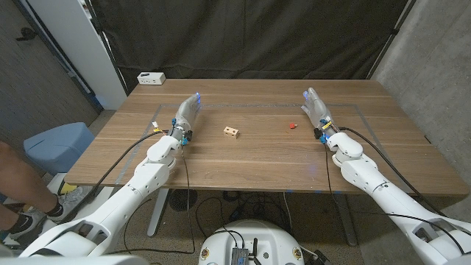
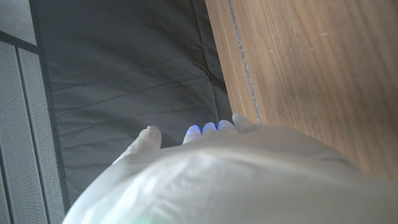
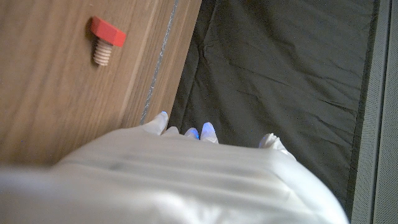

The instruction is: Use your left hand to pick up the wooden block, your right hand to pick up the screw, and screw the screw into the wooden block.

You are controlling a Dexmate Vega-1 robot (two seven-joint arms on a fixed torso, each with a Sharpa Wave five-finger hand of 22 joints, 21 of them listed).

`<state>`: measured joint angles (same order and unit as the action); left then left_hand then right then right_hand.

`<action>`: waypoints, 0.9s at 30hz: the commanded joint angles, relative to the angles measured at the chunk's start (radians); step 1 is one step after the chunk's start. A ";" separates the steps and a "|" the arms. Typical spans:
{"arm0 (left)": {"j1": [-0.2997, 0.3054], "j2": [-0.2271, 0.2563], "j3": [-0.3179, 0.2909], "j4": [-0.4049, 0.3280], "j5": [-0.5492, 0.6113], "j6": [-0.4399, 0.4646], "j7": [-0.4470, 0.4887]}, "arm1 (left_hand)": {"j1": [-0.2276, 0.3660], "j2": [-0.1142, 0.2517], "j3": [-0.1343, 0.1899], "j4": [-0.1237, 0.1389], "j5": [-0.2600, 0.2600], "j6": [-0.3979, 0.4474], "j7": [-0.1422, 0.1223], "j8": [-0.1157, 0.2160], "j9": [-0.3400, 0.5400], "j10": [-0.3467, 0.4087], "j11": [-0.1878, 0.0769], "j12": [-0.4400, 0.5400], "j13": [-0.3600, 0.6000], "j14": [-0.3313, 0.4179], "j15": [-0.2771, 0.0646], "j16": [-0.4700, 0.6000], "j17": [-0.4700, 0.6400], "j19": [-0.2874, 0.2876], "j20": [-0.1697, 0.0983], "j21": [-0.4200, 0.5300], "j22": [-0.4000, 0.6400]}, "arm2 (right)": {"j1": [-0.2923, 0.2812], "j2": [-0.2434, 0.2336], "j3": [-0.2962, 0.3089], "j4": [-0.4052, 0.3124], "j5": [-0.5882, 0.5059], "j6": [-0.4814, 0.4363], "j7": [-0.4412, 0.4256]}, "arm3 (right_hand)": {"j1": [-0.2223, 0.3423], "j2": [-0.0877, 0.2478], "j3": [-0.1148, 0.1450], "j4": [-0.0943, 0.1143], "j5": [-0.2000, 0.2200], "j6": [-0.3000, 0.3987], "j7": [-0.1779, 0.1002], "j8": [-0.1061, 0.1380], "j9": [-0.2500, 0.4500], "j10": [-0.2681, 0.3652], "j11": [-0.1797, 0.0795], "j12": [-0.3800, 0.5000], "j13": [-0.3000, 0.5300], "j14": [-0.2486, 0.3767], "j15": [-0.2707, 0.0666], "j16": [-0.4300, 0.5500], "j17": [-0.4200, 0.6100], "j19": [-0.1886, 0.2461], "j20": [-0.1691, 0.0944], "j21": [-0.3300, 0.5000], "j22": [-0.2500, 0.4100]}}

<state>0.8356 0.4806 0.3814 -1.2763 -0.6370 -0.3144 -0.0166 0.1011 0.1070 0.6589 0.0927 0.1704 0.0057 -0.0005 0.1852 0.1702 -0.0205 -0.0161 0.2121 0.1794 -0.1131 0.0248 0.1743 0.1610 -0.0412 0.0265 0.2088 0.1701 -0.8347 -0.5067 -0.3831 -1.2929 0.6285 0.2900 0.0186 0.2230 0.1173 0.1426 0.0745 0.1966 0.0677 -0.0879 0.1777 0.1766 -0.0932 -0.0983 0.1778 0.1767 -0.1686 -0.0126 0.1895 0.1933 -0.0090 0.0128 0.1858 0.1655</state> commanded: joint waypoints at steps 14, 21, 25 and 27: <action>-0.020 0.150 0.041 -0.133 0.142 0.107 0.005 | 0.021 0.029 -0.001 -0.025 0.001 0.041 -0.019 0.009 0.005 0.024 -0.025 0.007 0.005 -0.019 0.008 -0.001 0.004 -0.030 0.004 -0.013 0.004 | 0.018 0.013 -0.030 -0.013 -0.046 -0.030 -0.045 | 0.007 0.000 0.010 -0.005 0.009 -0.003 -0.007 0.006 0.003 -0.002 -0.003 0.007 0.003 -0.026 0.000 0.005 0.000 -0.004 0.006 0.005 0.005; -0.023 0.206 0.054 -0.199 0.209 0.149 0.020 | 0.030 0.025 -0.002 -0.042 0.002 0.058 -0.043 0.010 0.005 0.035 -0.040 0.007 0.004 -0.030 0.013 -0.002 0.005 -0.050 0.008 -0.020 0.004 | 0.023 0.009 -0.030 -0.015 -0.050 -0.038 -0.050 | 0.008 0.001 0.011 -0.006 0.010 -0.003 -0.007 0.006 0.003 -0.002 -0.003 0.007 0.003 -0.024 0.003 0.005 -0.001 -0.004 0.007 0.005 0.005; -0.028 0.245 0.064 -0.240 0.256 0.183 0.021 | 0.038 0.022 -0.002 -0.054 0.004 0.069 -0.053 0.011 0.005 0.049 -0.045 0.009 0.004 -0.041 0.015 -0.004 0.005 -0.062 0.007 -0.024 0.004 | 0.026 0.015 -0.028 -0.006 -0.049 -0.026 -0.049 | 0.009 0.001 0.012 -0.008 0.011 -0.001 -0.007 0.007 0.003 -0.001 -0.002 0.008 0.003 -0.023 0.002 0.005 -0.002 -0.002 0.008 0.006 0.005; -0.031 0.260 0.067 -0.255 0.276 0.191 0.020 | 0.042 0.019 -0.002 -0.060 0.005 0.073 -0.058 0.011 0.005 0.054 -0.047 0.010 0.004 -0.042 0.014 -0.003 0.006 -0.066 0.008 -0.024 0.003 | 0.029 0.018 -0.028 -0.002 -0.049 -0.024 -0.047 | 0.010 0.001 0.013 -0.008 0.011 -0.002 -0.006 0.007 0.003 -0.001 -0.002 0.008 0.003 -0.024 0.001 0.005 -0.002 -0.002 0.008 0.006 0.005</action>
<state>0.8149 0.6554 0.4281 -1.4406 -0.4664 -0.1914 -0.0069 0.1277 0.1225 0.6545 0.0447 0.1704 0.0694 -0.0530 0.1890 0.1699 0.0229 -0.0591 0.2121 0.1792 -0.1461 0.0392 0.1742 0.1607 -0.0930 0.0355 0.1883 0.1699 -0.8154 -0.4960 -0.4105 -1.3070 0.5839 0.2572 -0.0260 0.2229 0.1174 0.1498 0.0672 0.2042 0.0641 -0.0913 0.1775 0.1768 -0.0931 -0.0982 0.1818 0.1769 -0.1684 -0.0125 0.1895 0.1906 -0.0089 0.0127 0.1858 0.1653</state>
